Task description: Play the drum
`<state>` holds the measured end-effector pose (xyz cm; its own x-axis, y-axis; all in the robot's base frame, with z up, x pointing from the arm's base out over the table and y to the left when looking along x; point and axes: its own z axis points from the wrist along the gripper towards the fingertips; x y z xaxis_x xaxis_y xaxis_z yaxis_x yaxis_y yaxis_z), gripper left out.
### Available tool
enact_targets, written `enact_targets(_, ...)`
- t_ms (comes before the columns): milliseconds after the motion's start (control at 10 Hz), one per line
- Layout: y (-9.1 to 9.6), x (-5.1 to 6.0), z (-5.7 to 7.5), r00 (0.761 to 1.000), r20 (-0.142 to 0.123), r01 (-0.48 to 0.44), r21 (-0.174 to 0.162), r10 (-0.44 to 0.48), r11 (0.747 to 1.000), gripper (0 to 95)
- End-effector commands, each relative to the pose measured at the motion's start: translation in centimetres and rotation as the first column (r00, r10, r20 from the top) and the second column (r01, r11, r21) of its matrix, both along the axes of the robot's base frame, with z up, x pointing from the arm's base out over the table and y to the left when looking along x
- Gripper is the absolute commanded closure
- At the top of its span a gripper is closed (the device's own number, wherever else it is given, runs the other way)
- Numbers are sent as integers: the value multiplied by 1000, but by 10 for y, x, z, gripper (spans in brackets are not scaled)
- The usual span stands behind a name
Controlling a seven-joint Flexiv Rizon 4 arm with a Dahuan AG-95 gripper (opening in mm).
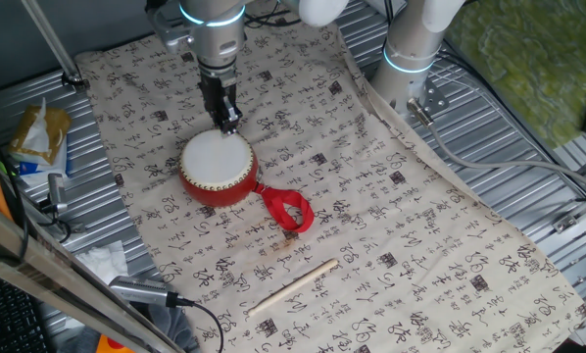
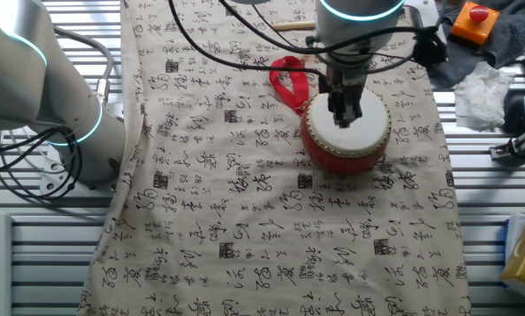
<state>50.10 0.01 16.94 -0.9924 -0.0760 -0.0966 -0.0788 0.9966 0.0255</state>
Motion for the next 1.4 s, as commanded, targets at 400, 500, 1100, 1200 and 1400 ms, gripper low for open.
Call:
enact_targets(400, 0, -1, 1, 1000, -1, -10, -4, 10, 1000, 950)
enact_targets(500, 0, -1, 1, 1000, -1, -8, -6, 8, 1000, 950)
enact_targets(1100, 0, -1, 1, 1000, -1, -2, -6, 2, 1000, 950)
enact_targets(1200, 0, -1, 1, 1000, -1, -1, -6, 1, 1000, 950)
enact_targets(1400, 0, -1, 1, 1000, 0, -1, -6, 1, 1000, 950)
